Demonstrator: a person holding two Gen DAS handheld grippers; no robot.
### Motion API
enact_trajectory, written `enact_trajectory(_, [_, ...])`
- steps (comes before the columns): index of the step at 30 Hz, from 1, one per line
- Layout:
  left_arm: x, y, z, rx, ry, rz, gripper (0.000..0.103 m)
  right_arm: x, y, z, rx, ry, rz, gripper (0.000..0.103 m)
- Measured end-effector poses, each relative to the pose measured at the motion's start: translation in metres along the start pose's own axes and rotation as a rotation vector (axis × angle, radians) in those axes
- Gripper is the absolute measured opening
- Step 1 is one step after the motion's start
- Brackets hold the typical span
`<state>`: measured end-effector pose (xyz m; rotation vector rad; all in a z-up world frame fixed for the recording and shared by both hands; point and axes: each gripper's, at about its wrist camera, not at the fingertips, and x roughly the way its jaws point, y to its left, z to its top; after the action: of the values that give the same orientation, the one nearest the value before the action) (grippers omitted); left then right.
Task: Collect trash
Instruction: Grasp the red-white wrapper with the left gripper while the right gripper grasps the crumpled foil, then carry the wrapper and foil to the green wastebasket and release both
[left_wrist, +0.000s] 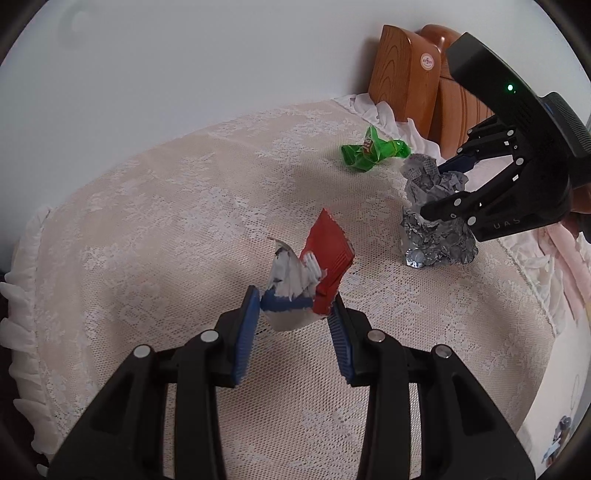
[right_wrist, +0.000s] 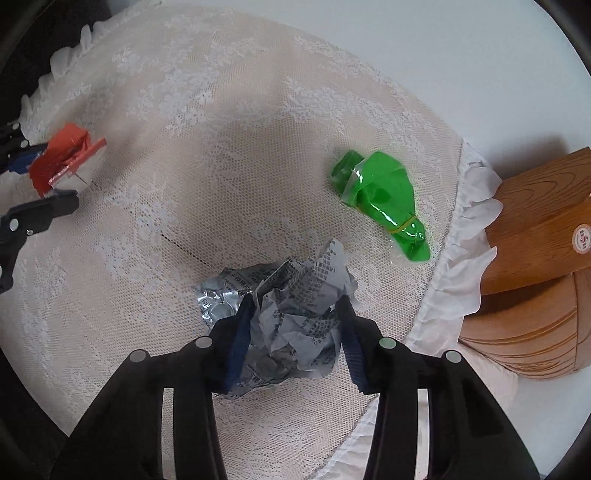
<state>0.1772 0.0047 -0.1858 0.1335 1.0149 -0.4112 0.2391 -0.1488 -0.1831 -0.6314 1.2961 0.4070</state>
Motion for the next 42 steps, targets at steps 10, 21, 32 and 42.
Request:
enact_trajectory(10, [-0.038,-0.021,-0.003,0.044,-0.010,0.009,0.037,-0.084,-0.012,-0.053,0.389,-0.362,0.105,0.045])
enact_trajectory(21, [-0.099,-0.125,-0.047,0.207,0.001,-0.097,0.037,-0.137,0.049,-0.213,0.786,-0.515,0.137,0.045])
enact_trajectory(32, [-0.131,-0.273,-0.111,0.462,0.050,-0.275,0.037,-0.156,0.110,-0.407,1.112,-0.426,0.058,0.046])
enact_trajectory(42, [-0.129,-0.398,-0.182,0.655,0.160,-0.408,0.037,-0.162,0.130,-0.541,1.319,-0.396,-0.049,0.047])
